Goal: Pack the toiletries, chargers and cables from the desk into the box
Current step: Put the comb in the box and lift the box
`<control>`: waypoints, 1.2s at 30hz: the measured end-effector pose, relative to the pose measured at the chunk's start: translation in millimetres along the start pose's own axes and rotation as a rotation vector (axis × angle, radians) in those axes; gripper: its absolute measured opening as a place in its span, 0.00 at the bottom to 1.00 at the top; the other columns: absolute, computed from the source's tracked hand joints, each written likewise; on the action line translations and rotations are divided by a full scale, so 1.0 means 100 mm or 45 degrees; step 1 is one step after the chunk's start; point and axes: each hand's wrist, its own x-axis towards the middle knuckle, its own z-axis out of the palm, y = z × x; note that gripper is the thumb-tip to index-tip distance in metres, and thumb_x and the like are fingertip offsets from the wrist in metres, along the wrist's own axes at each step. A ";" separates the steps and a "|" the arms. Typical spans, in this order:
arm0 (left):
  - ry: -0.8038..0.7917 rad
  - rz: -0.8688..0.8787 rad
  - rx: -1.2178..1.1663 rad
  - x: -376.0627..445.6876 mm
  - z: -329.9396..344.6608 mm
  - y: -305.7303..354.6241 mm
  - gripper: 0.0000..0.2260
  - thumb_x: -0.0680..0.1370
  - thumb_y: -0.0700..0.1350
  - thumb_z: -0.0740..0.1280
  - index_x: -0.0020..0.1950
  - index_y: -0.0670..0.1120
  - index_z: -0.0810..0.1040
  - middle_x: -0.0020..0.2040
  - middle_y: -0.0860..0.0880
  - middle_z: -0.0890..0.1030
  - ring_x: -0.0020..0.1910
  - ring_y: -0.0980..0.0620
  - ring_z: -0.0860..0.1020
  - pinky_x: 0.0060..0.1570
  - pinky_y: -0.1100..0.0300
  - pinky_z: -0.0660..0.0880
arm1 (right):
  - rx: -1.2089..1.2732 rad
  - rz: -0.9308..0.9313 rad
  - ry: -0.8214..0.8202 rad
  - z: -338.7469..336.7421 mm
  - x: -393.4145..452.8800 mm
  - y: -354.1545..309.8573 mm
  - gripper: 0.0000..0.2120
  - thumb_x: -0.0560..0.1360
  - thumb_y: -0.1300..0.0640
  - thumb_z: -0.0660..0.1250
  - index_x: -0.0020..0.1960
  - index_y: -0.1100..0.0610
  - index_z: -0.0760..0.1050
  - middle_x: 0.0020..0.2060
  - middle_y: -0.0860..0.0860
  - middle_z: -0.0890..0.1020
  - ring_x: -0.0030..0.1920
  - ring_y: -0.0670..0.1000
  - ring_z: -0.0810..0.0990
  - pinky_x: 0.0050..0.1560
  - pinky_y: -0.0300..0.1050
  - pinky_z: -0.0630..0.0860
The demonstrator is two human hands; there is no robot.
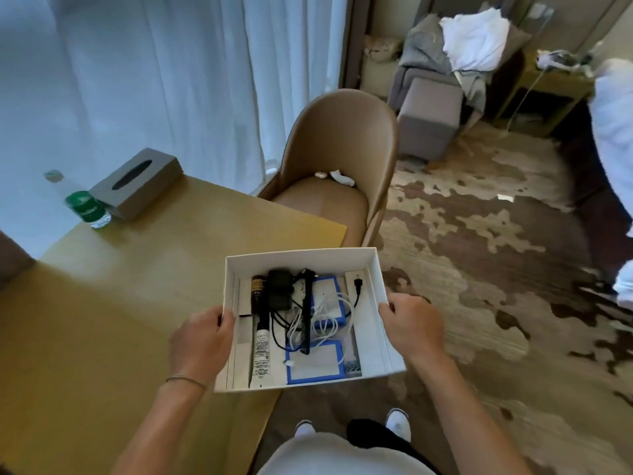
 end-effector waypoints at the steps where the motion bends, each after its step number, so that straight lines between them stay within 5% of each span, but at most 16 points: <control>1: -0.033 0.046 -0.005 -0.01 0.04 0.11 0.22 0.82 0.48 0.60 0.28 0.46 0.69 0.22 0.49 0.72 0.22 0.52 0.68 0.25 0.61 0.60 | 0.014 0.057 0.015 -0.04 -0.09 0.12 0.20 0.78 0.53 0.63 0.28 0.54 0.68 0.23 0.49 0.69 0.23 0.48 0.64 0.27 0.41 0.59; 5: -0.123 0.238 -0.007 -0.09 0.19 0.58 0.22 0.82 0.49 0.60 0.27 0.47 0.67 0.22 0.52 0.69 0.21 0.54 0.64 0.25 0.62 0.58 | 0.047 0.271 0.057 -0.19 -0.46 0.66 0.18 0.79 0.53 0.62 0.32 0.57 0.73 0.26 0.51 0.72 0.26 0.49 0.66 0.28 0.44 0.62; 11: -0.227 0.538 0.032 -0.51 0.48 1.47 0.21 0.81 0.47 0.61 0.27 0.48 0.65 0.23 0.52 0.68 0.22 0.55 0.64 0.23 0.61 0.57 | 0.049 0.517 0.151 -0.50 -1.14 1.54 0.21 0.79 0.53 0.64 0.28 0.54 0.67 0.22 0.48 0.68 0.23 0.47 0.62 0.26 0.41 0.55; 17: -0.293 0.774 0.050 -1.31 0.85 2.35 0.20 0.81 0.48 0.62 0.28 0.49 0.69 0.25 0.52 0.72 0.24 0.54 0.71 0.26 0.59 0.65 | 0.065 0.766 0.260 -0.76 -1.97 2.56 0.22 0.79 0.53 0.65 0.28 0.54 0.66 0.22 0.47 0.66 0.23 0.48 0.62 0.27 0.41 0.58; 27: -0.415 1.106 0.070 -2.96 1.55 3.66 0.20 0.79 0.48 0.62 0.27 0.49 0.69 0.24 0.53 0.71 0.23 0.55 0.71 0.25 0.61 0.64 | 0.118 1.101 0.424 -1.26 -3.61 4.08 0.21 0.77 0.58 0.63 0.28 0.54 0.60 0.22 0.49 0.63 0.24 0.50 0.58 0.29 0.44 0.53; 32: -0.508 1.286 0.091 -3.75 1.85 4.25 0.20 0.79 0.47 0.61 0.26 0.47 0.68 0.21 0.52 0.69 0.20 0.53 0.66 0.23 0.62 0.65 | 0.142 1.339 0.553 -1.30 -4.47 4.64 0.18 0.78 0.56 0.64 0.31 0.60 0.69 0.23 0.52 0.70 0.24 0.52 0.65 0.28 0.44 0.59; 36: -0.616 1.460 0.076 -4.36 2.08 4.71 0.21 0.80 0.47 0.60 0.26 0.47 0.67 0.21 0.52 0.68 0.20 0.54 0.64 0.23 0.63 0.63 | 0.144 1.518 0.646 -1.33 -5.12 4.93 0.20 0.79 0.52 0.65 0.30 0.55 0.69 0.23 0.49 0.72 0.23 0.48 0.69 0.27 0.41 0.64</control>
